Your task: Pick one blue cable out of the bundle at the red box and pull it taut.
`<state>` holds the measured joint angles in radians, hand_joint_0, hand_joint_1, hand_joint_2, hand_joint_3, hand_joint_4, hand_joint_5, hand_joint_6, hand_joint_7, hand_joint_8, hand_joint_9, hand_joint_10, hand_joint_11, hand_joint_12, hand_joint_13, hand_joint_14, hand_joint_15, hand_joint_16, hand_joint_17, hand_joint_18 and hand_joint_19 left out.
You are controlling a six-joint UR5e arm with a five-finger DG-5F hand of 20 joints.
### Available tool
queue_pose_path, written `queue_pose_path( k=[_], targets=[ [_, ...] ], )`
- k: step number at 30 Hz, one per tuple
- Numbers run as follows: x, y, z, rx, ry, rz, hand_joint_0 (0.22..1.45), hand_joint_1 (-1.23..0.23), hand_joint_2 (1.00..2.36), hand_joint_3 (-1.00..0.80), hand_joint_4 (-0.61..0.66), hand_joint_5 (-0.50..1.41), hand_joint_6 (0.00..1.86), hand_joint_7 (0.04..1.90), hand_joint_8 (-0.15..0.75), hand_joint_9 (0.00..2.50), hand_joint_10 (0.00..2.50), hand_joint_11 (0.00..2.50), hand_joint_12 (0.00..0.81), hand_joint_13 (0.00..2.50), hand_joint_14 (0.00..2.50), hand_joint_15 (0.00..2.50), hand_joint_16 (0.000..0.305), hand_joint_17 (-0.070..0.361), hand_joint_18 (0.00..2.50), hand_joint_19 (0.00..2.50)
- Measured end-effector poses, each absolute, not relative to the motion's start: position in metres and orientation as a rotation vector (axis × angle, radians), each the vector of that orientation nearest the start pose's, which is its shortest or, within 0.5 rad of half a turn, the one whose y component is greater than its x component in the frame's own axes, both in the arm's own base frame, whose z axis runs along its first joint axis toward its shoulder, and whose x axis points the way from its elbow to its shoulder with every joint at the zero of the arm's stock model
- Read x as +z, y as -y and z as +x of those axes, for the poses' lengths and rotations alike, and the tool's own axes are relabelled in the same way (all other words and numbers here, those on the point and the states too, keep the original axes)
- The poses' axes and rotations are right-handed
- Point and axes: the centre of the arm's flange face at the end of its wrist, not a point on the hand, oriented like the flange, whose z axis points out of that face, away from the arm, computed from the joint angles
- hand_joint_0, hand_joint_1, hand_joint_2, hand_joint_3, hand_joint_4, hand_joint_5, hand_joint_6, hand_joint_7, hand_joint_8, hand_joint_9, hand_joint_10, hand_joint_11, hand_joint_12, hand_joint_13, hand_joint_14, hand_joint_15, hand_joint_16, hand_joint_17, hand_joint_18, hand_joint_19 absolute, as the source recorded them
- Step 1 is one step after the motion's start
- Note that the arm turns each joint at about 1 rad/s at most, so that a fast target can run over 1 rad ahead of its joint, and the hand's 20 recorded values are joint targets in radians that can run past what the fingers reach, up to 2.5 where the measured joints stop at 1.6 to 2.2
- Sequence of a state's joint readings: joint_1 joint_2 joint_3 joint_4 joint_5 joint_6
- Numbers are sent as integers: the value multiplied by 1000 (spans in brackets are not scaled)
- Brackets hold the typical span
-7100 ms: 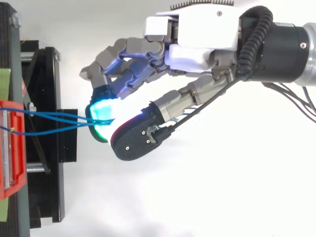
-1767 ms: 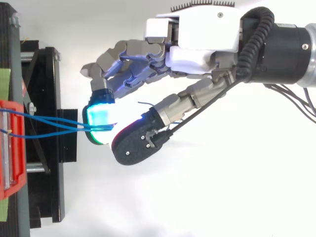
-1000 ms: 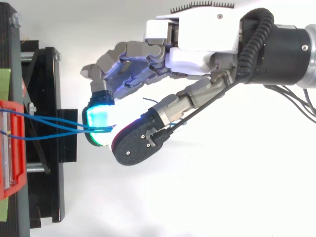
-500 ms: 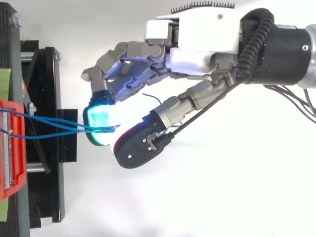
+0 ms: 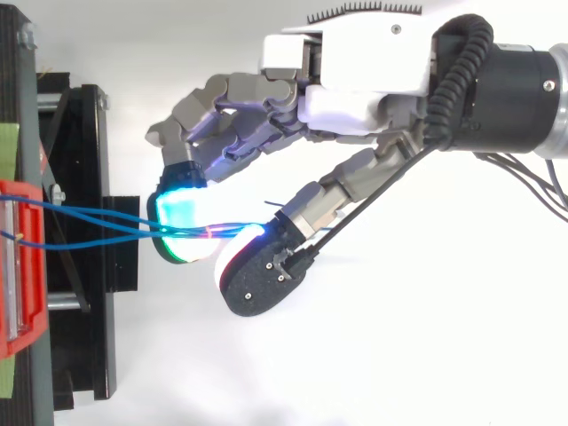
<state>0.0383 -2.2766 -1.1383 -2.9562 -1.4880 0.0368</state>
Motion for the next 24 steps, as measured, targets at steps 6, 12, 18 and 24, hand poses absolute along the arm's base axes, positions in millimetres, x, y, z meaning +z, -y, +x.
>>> queue_pose_path(
  k=[6, 12, 18, 24],
  targets=[
    [272, 113, 748, 1155, -1223, 1317, 710, -899, 1000, -500, 21, -193, 910, 978, 238, 586, 7, 426, 357, 163, 0, 0, 55, 124, 379, 139],
    [272, 113, 749, 1155, -1224, 1316, 543, -798, 1000, -500, 56, -183, 896, 1000, 266, 602, 7, 426, 373, 155, 1, 0, 58, 130, 365, 178],
    [272, 113, 748, 1155, -1224, 1318, 522, -700, 1000, -500, 58, -171, 881, 1045, 285, 646, 8, 426, 382, 174, 0, 0, 59, 133, 368, 189],
    [273, 113, 748, 1154, -1225, 1318, 642, -773, 1013, -325, 61, -167, 876, 1129, 279, 666, 9, 448, 368, 196, 0, 0, 56, 126, 388, 191]
  ],
)
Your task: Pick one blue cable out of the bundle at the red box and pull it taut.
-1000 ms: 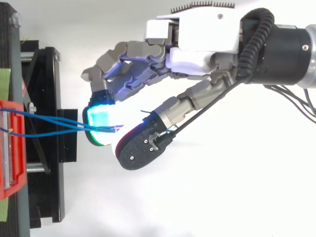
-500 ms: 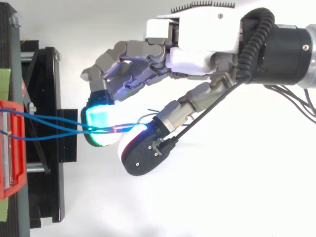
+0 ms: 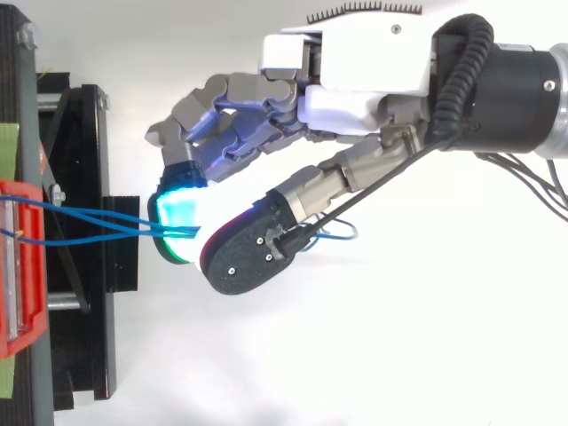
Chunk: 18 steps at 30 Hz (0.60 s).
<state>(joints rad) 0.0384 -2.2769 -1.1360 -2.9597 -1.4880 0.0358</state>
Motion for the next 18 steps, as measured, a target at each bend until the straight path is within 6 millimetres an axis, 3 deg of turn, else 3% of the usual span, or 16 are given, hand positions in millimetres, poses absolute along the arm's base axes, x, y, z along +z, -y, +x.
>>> queue_pose_path(
  k=[10, 18],
  targets=[
    [273, 113, 749, 1155, -1225, 1319, 641, -814, 1017, -188, -29, -163, 888, 1109, 274, 705, 8, 434, 365, 241, 0, 0, 56, 125, 444, 200],
    [274, 113, 749, 1155, -1224, 1317, 736, -895, 1019, -201, -128, -191, 905, 1065, 258, 650, 8, 422, 359, 230, 0, 0, 55, 125, 439, 175]
  ],
)
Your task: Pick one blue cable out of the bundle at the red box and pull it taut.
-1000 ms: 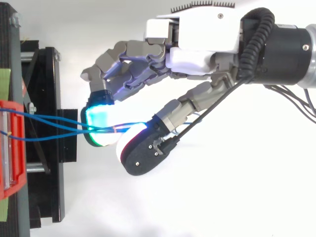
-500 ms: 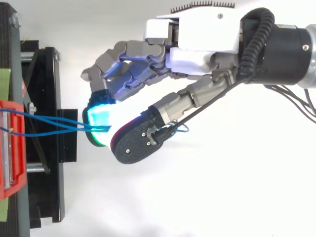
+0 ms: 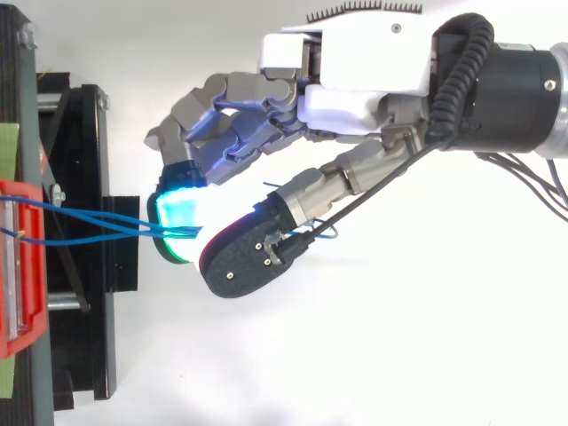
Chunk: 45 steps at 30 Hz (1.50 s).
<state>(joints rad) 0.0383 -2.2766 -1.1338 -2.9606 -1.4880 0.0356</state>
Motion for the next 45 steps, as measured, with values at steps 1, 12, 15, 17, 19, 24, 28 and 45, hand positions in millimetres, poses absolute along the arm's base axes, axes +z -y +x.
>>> queue_pose_path(
  k=[1, 12, 15, 17, 19, 24, 28, 45],
  targets=[
    [274, 113, 749, 1155, -1224, 1317, 748, -900, 1018, -218, -133, -193, 904, 1063, 252, 635, 8, 417, 358, 221, 0, 0, 55, 124, 424, 179],
    [274, 113, 749, 1154, -1225, 1319, 807, -907, 1012, -336, -79, -213, 895, 988, 233, 541, 6, 373, 356, 156, 0, 0, 55, 123, 338, 192],
    [274, 113, 749, 1153, -1226, 1319, 812, -919, 1014, -325, -19, -216, 895, 930, 230, 514, 8, 379, 355, 141, 0, 0, 55, 123, 317, 184],
    [274, 113, 749, 1154, -1226, 1319, 824, -925, 1013, -319, -1, -218, 894, 930, 230, 509, 6, 373, 355, 134, 0, 0, 55, 123, 303, 194],
    [274, 113, 749, 1154, -1225, 1319, 829, -926, 1013, -317, 4, -220, 895, 923, 231, 504, 6, 379, 356, 132, 0, 0, 55, 123, 298, 200],
    [274, 113, 749, 1154, -1226, 1319, 833, -925, 1013, -321, 8, -223, 897, 918, 231, 499, 8, 375, 358, 127, 0, 0, 55, 123, 295, 204],
    [274, 113, 749, 1152, -1227, 1317, 835, -924, 1013, -330, 6, -229, 899, 906, 228, 474, 6, 369, 358, 123, 0, 0, 55, 123, 295, 196],
    [273, 113, 749, 1151, -1228, 1316, 851, -950, 1016, -255, -2, -254, 903, 880, 217, 386, 6, 355, 360, 81, 0, 0, 55, 124, 245, 195]
  ],
)
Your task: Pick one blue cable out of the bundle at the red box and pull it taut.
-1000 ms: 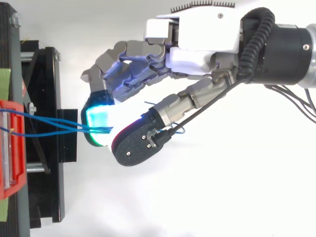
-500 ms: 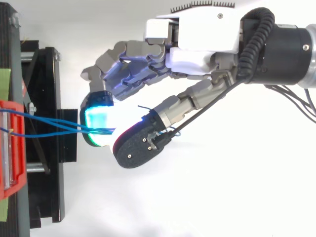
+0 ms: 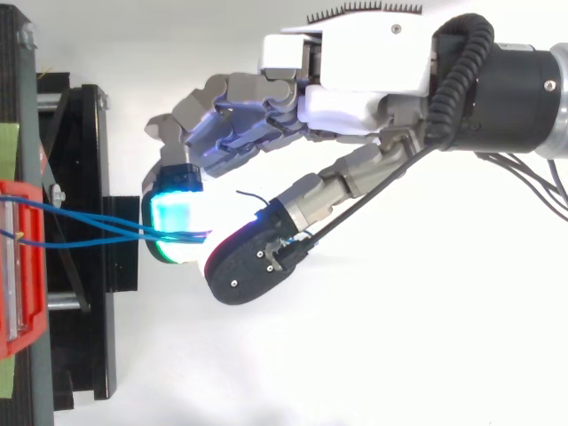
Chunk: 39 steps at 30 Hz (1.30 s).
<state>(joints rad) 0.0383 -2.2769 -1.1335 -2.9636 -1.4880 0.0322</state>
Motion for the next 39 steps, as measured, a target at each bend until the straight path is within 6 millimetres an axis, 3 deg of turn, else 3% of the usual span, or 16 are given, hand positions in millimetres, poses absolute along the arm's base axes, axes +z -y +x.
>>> queue_pose_path(
  k=[7, 21, 26, 31, 39],
  targets=[
    [274, 113, 749, 1151, -1228, 1316, 767, -921, 1012, -342, 16, -228, 891, 918, 231, 491, 7, 382, 363, 115, 0, 0, 56, 125, 326, 149],
    [274, 113, 749, 1152, -1227, 1317, 810, -953, 1000, -500, 13, -237, 891, 886, 224, 457, 6, 373, 359, 124, 0, 0, 55, 125, 344, 129],
    [274, 113, 749, 1154, -1226, 1319, 633, -874, 1000, -500, 61, -226, 881, 900, 245, 497, 9, 379, 363, 125, 0, 0, 56, 125, 346, 157],
    [274, 113, 749, 1155, -1225, 1319, 571, -814, 1000, -500, 77, -213, 875, 921, 264, 547, 7, 387, 371, 139, 0, 0, 57, 129, 353, 182],
    [275, 113, 749, 1155, -1224, 1319, 647, -761, 1005, -437, 63, -189, 875, 999, 276, 660, 8, 416, 367, 201, 0, 0, 56, 125, 413, 190]
  ],
)
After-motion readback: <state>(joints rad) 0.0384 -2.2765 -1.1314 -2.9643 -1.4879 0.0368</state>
